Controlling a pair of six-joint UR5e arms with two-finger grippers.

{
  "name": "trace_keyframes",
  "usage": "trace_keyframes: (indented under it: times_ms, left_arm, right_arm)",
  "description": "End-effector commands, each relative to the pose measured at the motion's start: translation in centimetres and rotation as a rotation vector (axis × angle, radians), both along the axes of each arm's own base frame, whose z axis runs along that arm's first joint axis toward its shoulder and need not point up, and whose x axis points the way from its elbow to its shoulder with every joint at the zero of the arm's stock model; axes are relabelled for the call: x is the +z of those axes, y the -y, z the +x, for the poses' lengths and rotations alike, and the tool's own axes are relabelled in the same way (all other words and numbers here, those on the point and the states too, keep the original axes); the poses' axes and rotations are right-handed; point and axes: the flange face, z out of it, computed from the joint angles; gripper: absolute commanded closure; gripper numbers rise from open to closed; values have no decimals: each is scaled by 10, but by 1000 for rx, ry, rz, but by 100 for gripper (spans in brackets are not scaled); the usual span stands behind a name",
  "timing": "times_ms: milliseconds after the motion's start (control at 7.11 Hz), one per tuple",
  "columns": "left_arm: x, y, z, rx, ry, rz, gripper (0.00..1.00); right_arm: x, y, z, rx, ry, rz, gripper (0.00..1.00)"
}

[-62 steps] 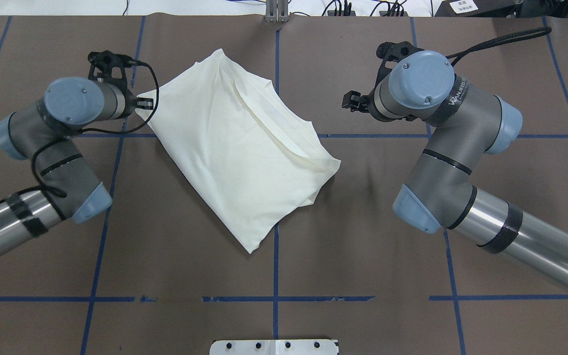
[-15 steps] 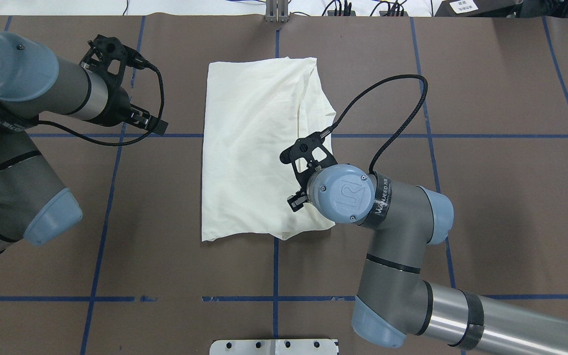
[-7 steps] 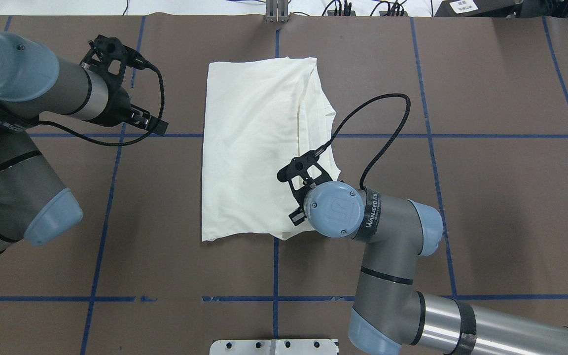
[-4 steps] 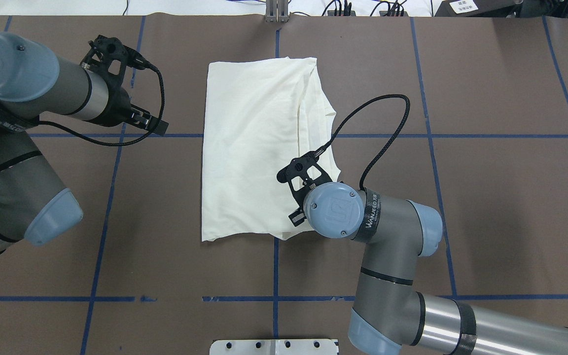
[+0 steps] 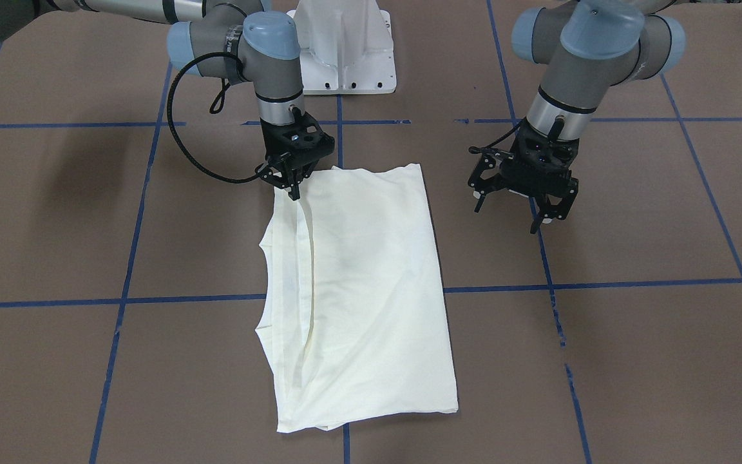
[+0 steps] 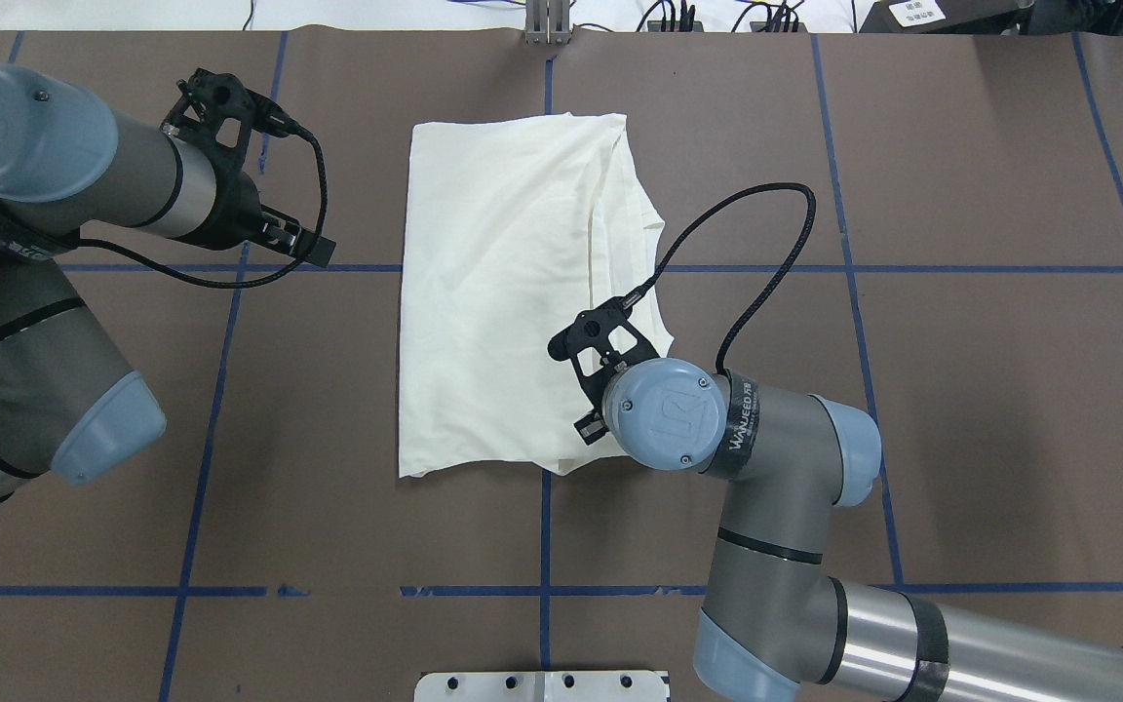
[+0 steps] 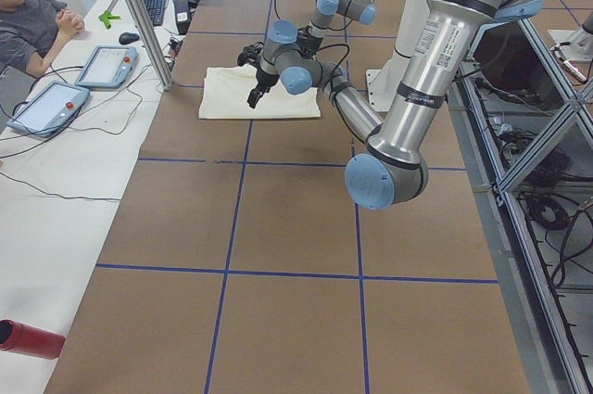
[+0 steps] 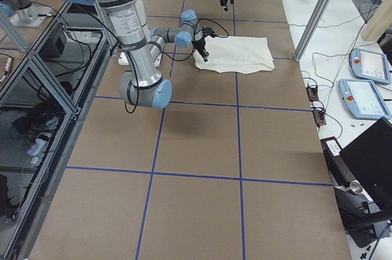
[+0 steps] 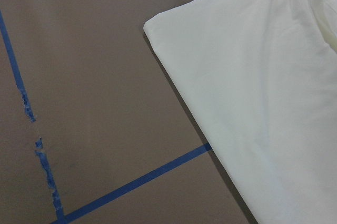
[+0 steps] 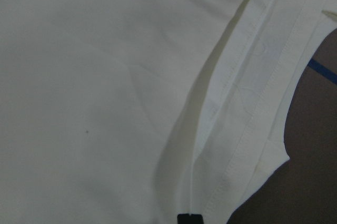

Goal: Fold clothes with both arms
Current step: 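Press and smooth the shirt's side edge with the right gripper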

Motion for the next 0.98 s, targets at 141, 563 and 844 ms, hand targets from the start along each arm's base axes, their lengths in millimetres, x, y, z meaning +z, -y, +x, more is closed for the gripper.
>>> trace_keyframes:
  times_ms: [141,563,844]
  left_arm:
    - [0,-1,2,-15,-13,-24,0]
    - [-1,-2,2,-17,-26,-18,0]
    - [-11,-6,2,-101,-99,-131,0]
  right_arm:
    - [30,-8,25,16,-23,-17,100]
    - [18,6,33,98,28,-71,0]
    - [-9,50,87,87,235,-159,0]
